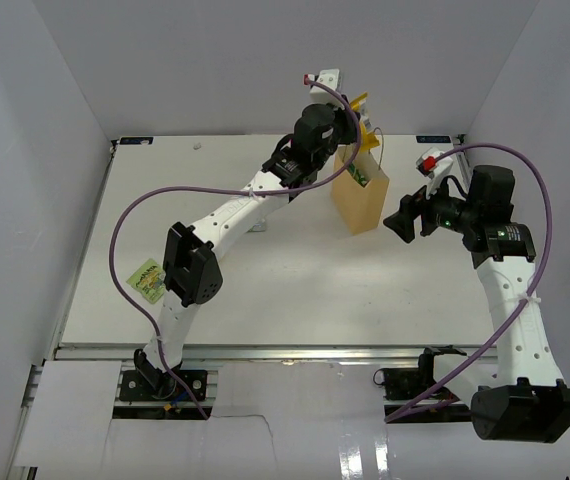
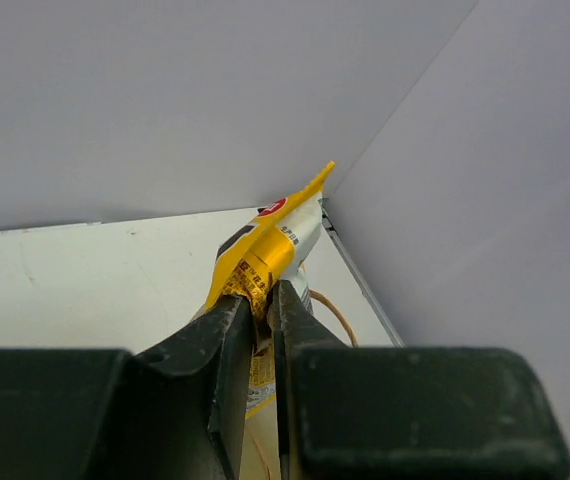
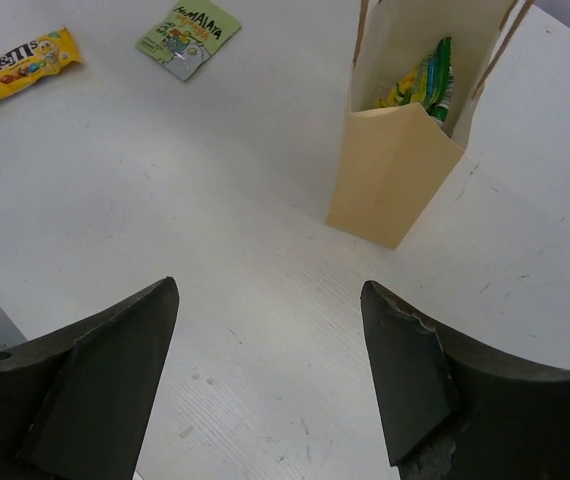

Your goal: Place the snacks into the paper bag

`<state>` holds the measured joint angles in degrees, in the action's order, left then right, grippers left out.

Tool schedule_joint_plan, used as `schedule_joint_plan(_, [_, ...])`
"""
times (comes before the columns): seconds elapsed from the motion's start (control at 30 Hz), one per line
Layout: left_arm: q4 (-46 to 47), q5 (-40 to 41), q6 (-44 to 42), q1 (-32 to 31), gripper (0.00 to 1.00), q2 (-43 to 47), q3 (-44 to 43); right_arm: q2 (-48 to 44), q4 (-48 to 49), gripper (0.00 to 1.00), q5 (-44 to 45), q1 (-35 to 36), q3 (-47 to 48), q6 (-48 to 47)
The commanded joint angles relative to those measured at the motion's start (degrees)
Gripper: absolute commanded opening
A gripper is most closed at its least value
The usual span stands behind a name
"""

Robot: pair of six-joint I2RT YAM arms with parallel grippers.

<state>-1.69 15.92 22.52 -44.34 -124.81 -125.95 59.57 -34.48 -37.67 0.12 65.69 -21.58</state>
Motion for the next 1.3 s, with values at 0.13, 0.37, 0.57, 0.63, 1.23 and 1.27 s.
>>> schedule_joint_plan(0.13, [1.08, 1.39, -1.25, -0.05, 0.51, 3.52, 0.62, 0.02, 1.96, 0.8, -0.74, -1.26, 0.75, 0.31])
schedule_joint_plan(0.37, [1.25, 0.52, -2.22, -0.05, 0.69, 5.37, -0.96, 0.19, 1.7, 0.8, -3.28, -1.26, 0.58, -0.65])
schedule_joint_plan(0.57, [3.01, -5.28, -3.97, -0.05, 0.73, 8.35, -3.95, 0.46, 0.73, 0.79, -12.59, -0.48, -0.04, -3.46])
schedule_joint_plan(0.63, [2.14, -6.34, -5.46, -0.05, 0.74, 12.11, -2.03, 1.68, -0.76, 0.79, -15.15, 0.84, 0.75, -6.0])
schedule_joint_plan(1.23, [-14.38, 10.71, 3.22, -0.05, 0.98, 79.1, 54.07, 34.19, 13.9, 0.75, 18.49, 51.79, 10.04, 27.7])
schedule_joint_plan(1.27, [-17.35, 10.8, 4.01, -0.05, 0.98, 79.37, 53.1, 38.65, 14.61, 0.75, 21.29, 53.04, 11.9, 34.35])
